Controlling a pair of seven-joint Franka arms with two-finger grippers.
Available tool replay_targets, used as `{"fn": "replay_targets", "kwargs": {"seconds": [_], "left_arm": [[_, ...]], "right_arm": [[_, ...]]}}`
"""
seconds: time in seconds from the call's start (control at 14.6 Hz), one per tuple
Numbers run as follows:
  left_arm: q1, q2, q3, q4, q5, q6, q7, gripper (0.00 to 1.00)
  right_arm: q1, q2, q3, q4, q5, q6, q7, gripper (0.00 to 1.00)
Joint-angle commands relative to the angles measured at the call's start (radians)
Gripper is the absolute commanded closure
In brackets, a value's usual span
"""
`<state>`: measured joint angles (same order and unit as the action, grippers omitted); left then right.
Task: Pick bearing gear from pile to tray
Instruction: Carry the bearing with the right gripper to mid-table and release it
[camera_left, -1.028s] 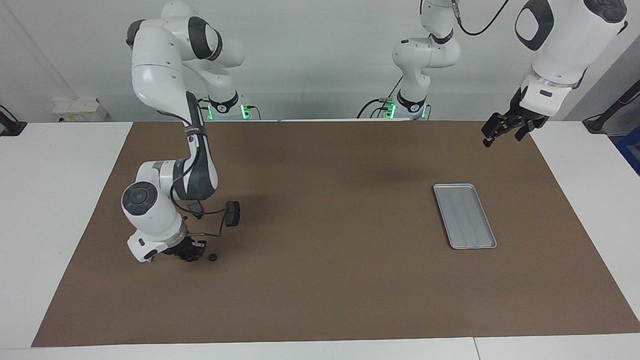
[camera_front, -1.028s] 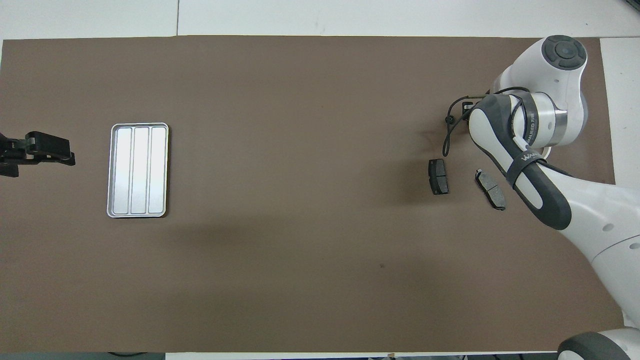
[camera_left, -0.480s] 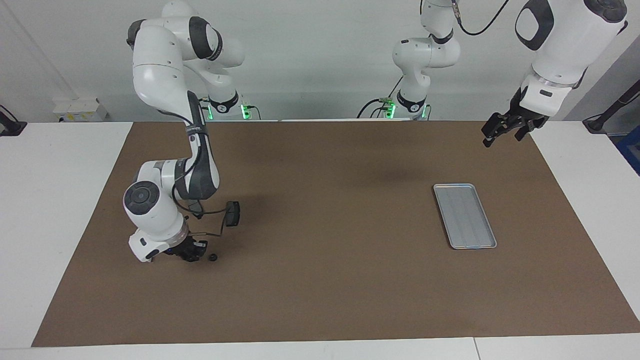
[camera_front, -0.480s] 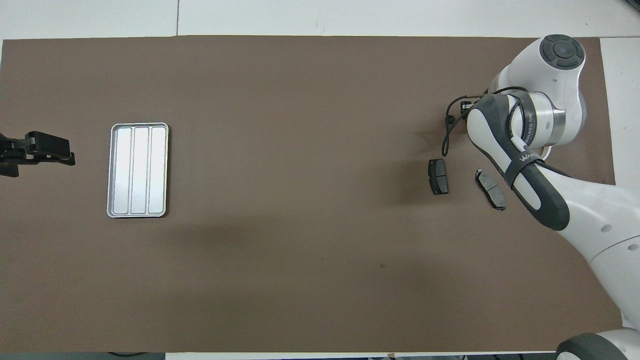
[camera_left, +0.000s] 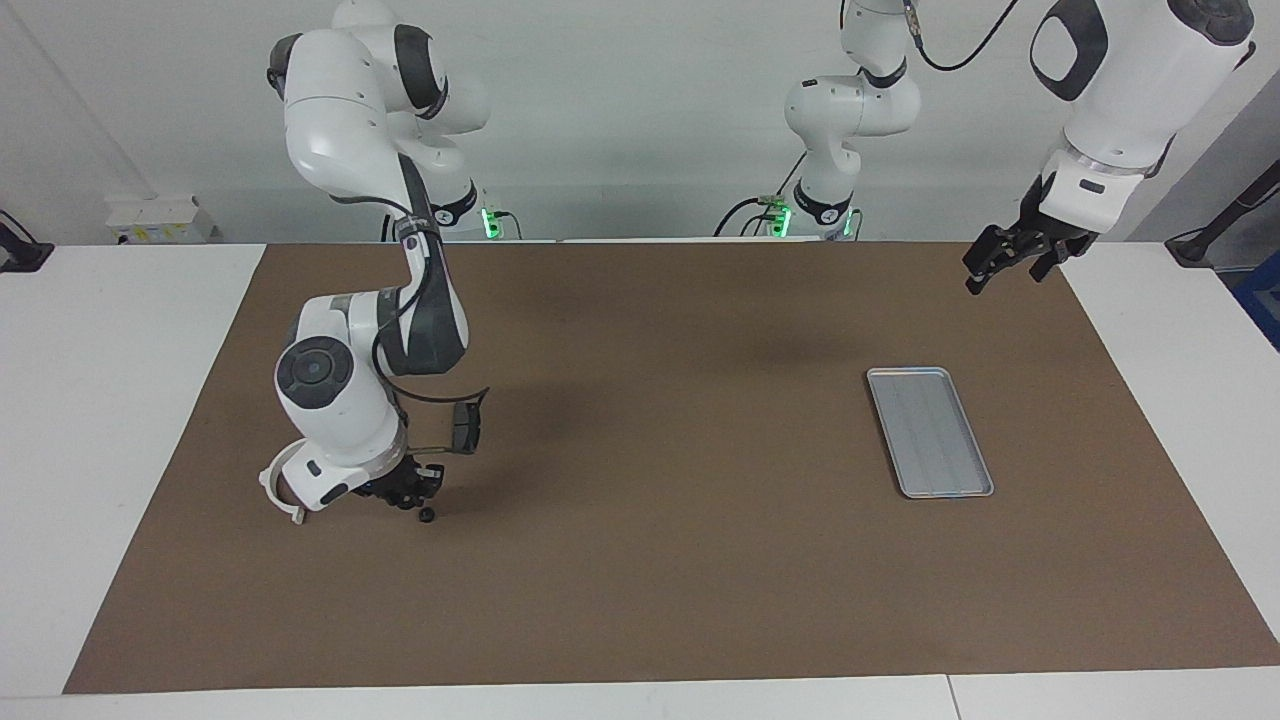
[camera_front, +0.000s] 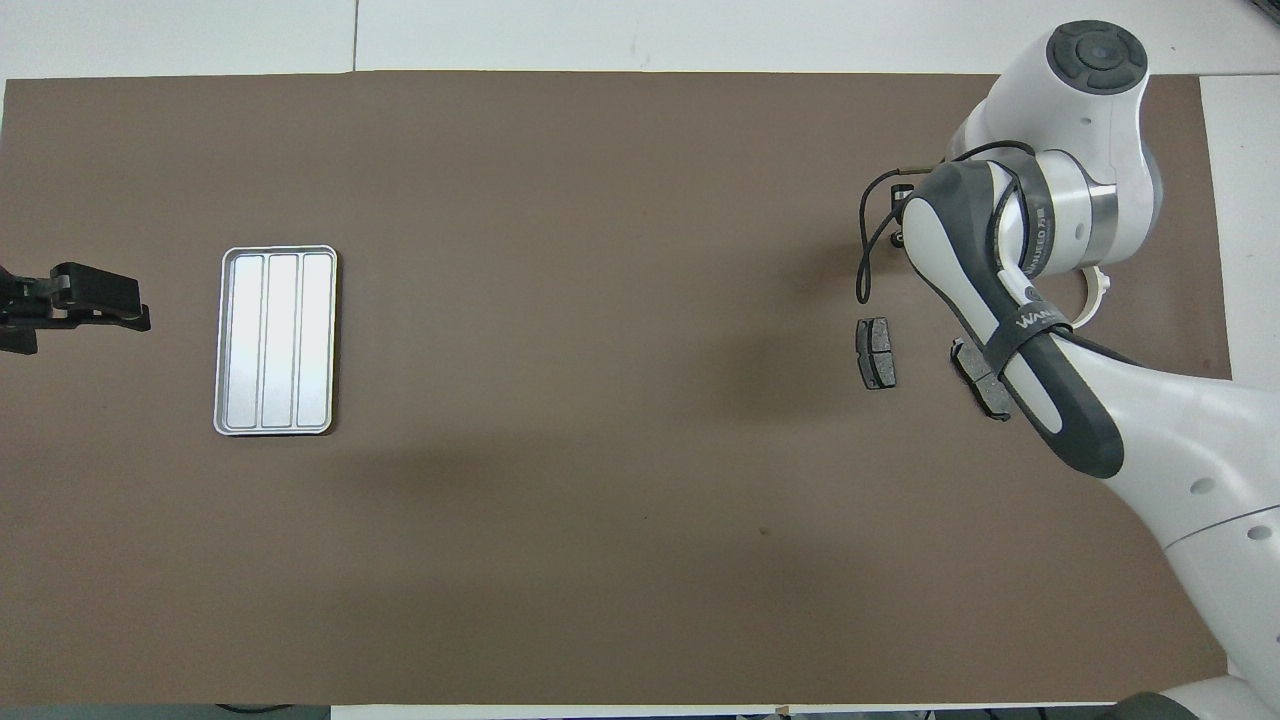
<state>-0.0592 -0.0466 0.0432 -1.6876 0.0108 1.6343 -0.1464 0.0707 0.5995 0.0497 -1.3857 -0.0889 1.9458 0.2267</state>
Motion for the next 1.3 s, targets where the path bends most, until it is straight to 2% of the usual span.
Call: {"fn": "replay_targets", "kwargs": {"seconds": [0.0, 0.34, 0.62, 1.23], "left_arm": [[0.002, -0.030, 0.001, -0.032, -0.012, 0.001, 0.004, 0.00], [0.002, -0.032, 0.000, -0.032, -0.012, 0.001, 0.004, 0.00], [0.002, -0.032, 0.001, -0.032, -0.012, 0.001, 0.004, 0.00], [0.002, -0.032, 0.001, -0.032, -0.012, 0.001, 0.004, 0.00]], "right_arm": [[0.059, -0.030, 0.005, 0.010, 0.005, -0.048, 0.146, 0.93], [0.190, -0.053, 0.006, 0.040, 0.047, -0.071, 0.322, 0.93], [0.283, -0.046, 0.035, 0.056, 0.086, -0.045, 0.527, 0.93], [0.498, 0.068, 0.024, 0.080, 0.069, 0.099, 0.896, 0.96]]}}
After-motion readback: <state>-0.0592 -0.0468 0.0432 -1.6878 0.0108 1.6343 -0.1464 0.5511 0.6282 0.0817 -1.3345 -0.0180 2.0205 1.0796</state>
